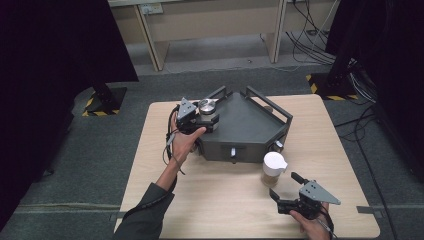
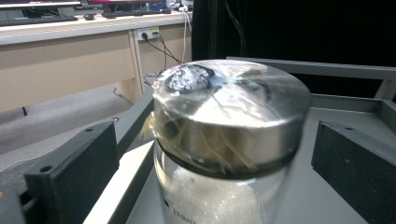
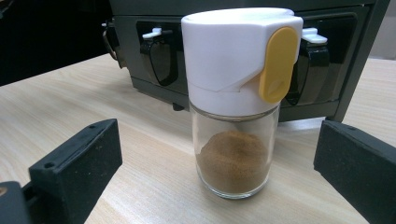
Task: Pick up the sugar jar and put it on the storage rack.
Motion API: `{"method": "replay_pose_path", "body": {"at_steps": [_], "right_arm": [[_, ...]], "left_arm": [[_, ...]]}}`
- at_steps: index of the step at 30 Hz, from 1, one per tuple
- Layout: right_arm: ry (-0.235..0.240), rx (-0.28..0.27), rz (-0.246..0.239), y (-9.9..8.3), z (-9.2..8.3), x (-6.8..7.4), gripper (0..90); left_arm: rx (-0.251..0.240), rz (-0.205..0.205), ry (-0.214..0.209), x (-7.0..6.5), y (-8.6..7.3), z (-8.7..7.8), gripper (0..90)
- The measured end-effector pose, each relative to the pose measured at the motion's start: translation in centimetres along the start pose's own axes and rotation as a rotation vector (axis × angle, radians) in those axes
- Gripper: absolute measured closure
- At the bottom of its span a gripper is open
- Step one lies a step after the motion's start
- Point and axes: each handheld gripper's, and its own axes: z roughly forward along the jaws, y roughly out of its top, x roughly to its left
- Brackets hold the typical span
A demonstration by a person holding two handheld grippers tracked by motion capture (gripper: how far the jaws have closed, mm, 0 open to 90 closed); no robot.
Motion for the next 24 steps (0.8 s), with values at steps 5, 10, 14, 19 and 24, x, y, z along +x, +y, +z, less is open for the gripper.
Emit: {"method": "replay_pose_path", "body": {"at_steps": [5,10,14,19,24], "right_arm": [[0.001,0.001,-0.001,0.0,0.0,0.0,1.2],[0.001,0.001,-0.001,0.0,0.0,0.0,1.2],[0.001,0.001,-0.002,0.0,0.0,0.0,1.2],[0.002,0.001,-0.004,0.0,0.0,0.0,1.2],[0.001,0.001,-0.003,0.0,0.0,0.0,1.2]], "left_arm": [[-0.002,0.002,-0.01,0.2,-0.2,-0.7,0.2],[-0.001,0.014,-0.02,0.0,-0.1,-1.3,0.2],[-0.009,0.014,-0.039,-0.2,-0.2,-1.9,0.3],[-0.003,0.008,-0.048,-0.3,-0.4,-2.3,0.2],[0.0,0.011,-0.055,-0.5,-0.8,-3.0,0.3]]}}
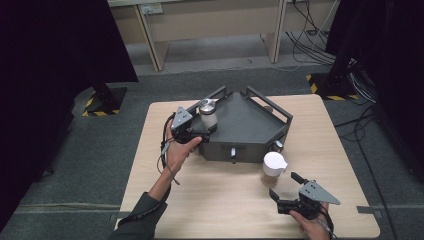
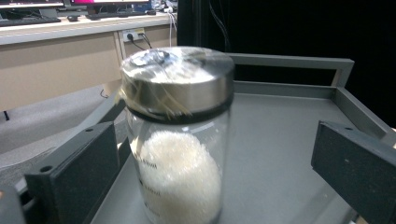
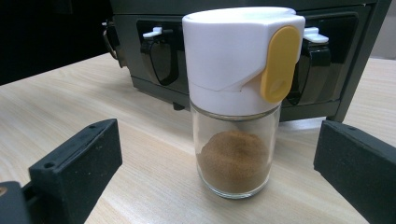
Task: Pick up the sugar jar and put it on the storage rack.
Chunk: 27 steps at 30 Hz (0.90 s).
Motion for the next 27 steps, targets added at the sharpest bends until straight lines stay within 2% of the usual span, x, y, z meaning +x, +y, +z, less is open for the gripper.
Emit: {"method": "replay_pose_path", "body": {"at_steps": [6,12,21,27], "right_arm": [[0.001,0.002,-0.002,0.0,0.0,0.0,1.2],[0.002,0.001,-0.003,0.0,0.0,0.0,1.2],[0.001,0.0,-0.003,0.0,0.0,0.1,1.2],[0.0,0.002,-0.003,0.0,0.1,0.1,1.2]], "left_arm": [[-0.019,-0.015,-0.011,-0.2,-0.9,-1.2,0.3],[-0.04,-0.009,-0.025,-0.5,-1.5,-2.5,0.3],[-0.041,0.015,-0.062,-1.4,-2.5,-3.9,0.3],[-0.049,0.012,-0.078,-2.0,-3.1,-4.7,0.3]]}}
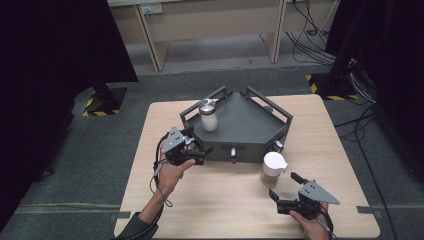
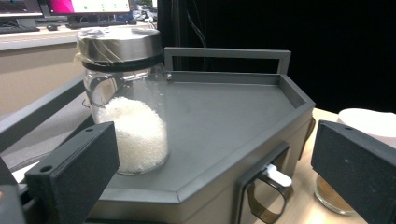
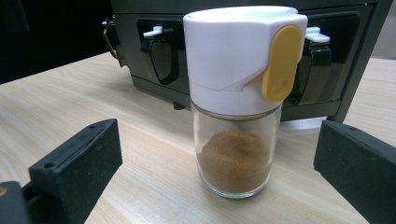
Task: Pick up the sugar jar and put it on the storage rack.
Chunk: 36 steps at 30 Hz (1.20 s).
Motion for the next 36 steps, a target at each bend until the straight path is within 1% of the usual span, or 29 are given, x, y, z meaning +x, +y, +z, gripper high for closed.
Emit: {"method": "replay_pose_path", "body": {"at_steps": [7,16,20,27,31,34,36], "right_arm": [[0.0,-0.001,0.002,0.0,0.0,0.0,1.2],[-0.001,0.0,0.002,0.0,0.0,0.0,1.2],[-0.001,0.0,0.001,0.0,0.0,0.0,1.2],[-0.001,0.0,0.001,0.0,0.0,0.0,1.2],[0.0,0.001,0.0,0.0,0.1,0.0,1.2],[-0.001,0.0,0.0,0.0,0.0,0.0,1.2],[-0.001,0.0,0.0,0.0,0.0,0.0,1.2]], "left_arm": [[-0.011,0.006,-0.032,-0.7,-0.6,-0.6,0.3],[-0.02,-0.015,-0.049,-1.1,-2.0,-1.3,0.3],[-0.012,-0.029,-0.052,-1.1,-2.8,-1.4,0.3],[0.004,-0.04,-0.056,-1.4,-3.8,-1.9,0.3],[0.006,-0.041,-0.063,-1.6,-4.1,-2.1,0.3],[0.012,-0.03,-0.071,-1.8,-4.5,-2.3,0.3],[0.018,-0.036,-0.08,-1.9,-4.9,-2.4,0.3]]}}
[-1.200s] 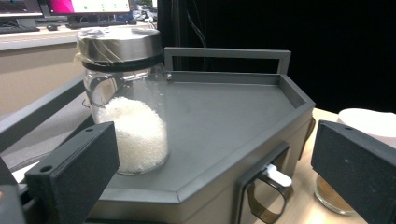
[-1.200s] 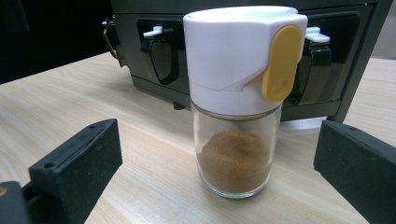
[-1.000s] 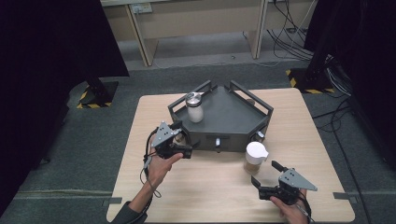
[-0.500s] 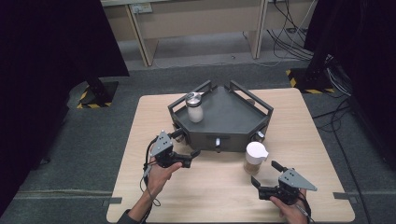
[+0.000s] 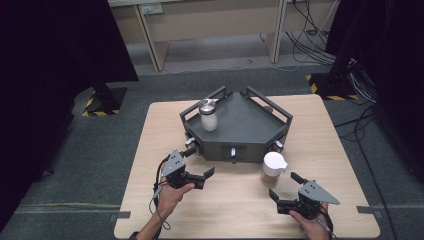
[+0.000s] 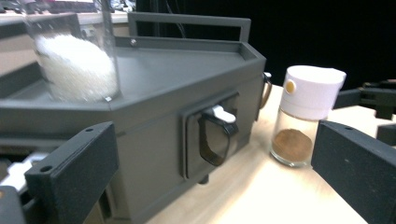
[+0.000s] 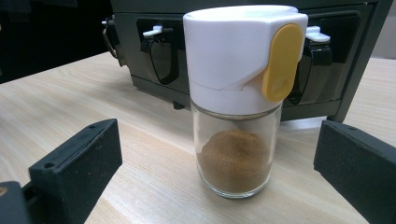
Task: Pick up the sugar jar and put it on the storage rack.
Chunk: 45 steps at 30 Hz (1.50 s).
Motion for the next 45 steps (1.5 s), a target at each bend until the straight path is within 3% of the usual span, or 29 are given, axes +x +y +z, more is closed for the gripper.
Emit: {"method": "replay_pose_path", "body": {"at_steps": [10,14,20,24,45], "right_arm": [[0.001,0.002,-0.002,0.0,0.0,0.0,1.2],[0.002,0.002,-0.004,0.0,0.0,0.0,1.2],[0.004,0.001,-0.006,0.0,0.0,0.0,1.2],[0.005,0.002,-0.008,0.0,0.0,0.0,1.2],[0.006,0.002,-0.001,0.0,0.0,-0.1,1.2]], "left_arm": [[0.0,-0.003,-0.012,-0.6,-1.4,-0.9,0.3],[0.012,0.023,-0.005,-1.0,-1.9,-1.1,0.3],[0.021,-0.007,-0.011,-0.9,-2.8,-1.7,0.3],[0.02,0.012,-0.007,-1.1,-3.0,-2.0,0.3],[0.017,-0.003,0.001,-1.2,-3.4,-2.2,0.3]]}}
